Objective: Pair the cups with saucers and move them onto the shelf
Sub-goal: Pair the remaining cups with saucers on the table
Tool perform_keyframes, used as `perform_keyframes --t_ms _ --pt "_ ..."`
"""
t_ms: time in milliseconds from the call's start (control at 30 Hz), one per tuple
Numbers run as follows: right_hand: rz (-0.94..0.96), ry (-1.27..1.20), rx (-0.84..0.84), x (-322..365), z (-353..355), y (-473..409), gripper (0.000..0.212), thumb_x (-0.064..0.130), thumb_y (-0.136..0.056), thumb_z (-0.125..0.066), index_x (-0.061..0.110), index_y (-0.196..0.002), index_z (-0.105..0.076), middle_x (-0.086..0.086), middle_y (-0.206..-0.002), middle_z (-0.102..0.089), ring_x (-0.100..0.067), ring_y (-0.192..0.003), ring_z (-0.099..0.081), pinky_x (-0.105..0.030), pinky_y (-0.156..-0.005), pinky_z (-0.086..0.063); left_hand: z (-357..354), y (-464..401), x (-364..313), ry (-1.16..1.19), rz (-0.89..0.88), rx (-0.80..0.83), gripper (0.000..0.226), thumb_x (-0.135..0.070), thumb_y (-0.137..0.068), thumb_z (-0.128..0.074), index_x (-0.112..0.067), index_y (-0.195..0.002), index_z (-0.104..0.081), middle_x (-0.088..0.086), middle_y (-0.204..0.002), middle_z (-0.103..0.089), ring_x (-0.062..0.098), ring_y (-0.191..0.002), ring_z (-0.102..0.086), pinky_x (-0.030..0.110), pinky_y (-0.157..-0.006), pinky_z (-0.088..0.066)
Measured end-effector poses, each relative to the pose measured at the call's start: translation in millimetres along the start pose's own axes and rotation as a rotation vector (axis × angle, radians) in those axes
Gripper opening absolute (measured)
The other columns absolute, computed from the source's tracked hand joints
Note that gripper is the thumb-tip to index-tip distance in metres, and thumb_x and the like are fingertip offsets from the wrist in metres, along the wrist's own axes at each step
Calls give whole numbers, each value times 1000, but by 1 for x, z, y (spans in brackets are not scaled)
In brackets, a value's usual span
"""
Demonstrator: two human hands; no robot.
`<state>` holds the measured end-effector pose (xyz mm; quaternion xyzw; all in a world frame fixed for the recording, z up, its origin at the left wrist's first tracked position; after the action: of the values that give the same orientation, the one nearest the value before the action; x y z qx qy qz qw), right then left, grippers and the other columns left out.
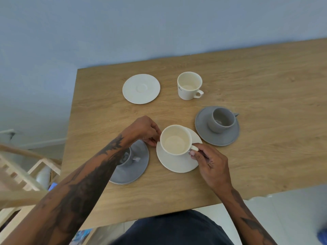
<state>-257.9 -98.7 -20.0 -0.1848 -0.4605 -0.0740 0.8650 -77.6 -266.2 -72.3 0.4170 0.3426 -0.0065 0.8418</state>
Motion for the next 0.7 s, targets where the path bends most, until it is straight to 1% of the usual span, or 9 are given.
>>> perform_keyframes --t_ms 100,167,367,433,533,700 --pt "-4 -13 -11 0 -2 -2 19 4 -91 -73 2 -109 -75 -6 -102 -76 -20 -94 -72 -33 -78 -61 0 1 1 9 -9 -11 20 11 -79 -73 3 -97 -77 17 -75 -75 21 -58 -73 26 -59 -63" --pt "-1 -16 -16 1 -2 -1 19 4 -91 -73 1 -109 -75 -7 -101 -76 -22 -93 -72 -36 -76 -61 0 2 1 7 -14 -14 20 11 -79 -72 3 -96 -77 18 -77 -75 21 -58 -73 26 -59 -63" --pt "-8 -19 -9 -1 -2 2 18 5 -92 -71 2 -110 -75 -7 -101 -75 -22 -92 -72 -39 -76 -61 -2 4 0 21 -21 2 19 12 -78 -73 2 -94 -77 18 -77 -76 21 -58 -74 24 -56 -62" --pt "-19 -28 -11 -2 -2 2 18 5 -92 -71 1 -110 -75 -7 -101 -75 -23 -91 -72 -42 -76 -62 -2 4 1 25 -16 2 19 12 -78 -73 3 -94 -77 16 -73 -75 22 -59 -74 26 -57 -62" --pt "-37 -44 -25 -4 -2 0 19 6 -92 -72 1 -110 -75 -7 -99 -76 -24 -89 -74 -45 -75 -62 -2 3 3 42 -10 3 20 15 -78 -71 7 -96 -75 13 -63 -73 20 -54 -73 26 -55 -62" --pt "-51 -57 -30 -5 -6 -2 20 8 -93 -71 1 -112 -74 -7 -102 -75 -25 -91 -74 -46 -77 -63 -3 2 5 47 -17 7 18 15 -80 -69 3 -91 -76 16 -70 -74 22 -58 -74 30 -61 -64"
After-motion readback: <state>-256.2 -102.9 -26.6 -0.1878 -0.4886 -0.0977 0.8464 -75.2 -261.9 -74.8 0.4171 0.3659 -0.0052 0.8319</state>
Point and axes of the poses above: each hand's wrist, its own y-axis away from the middle knuckle, its own z-axis out of the back of the hand, x = y × z, the point moved 10 cm from there along -y, towards the middle knuckle
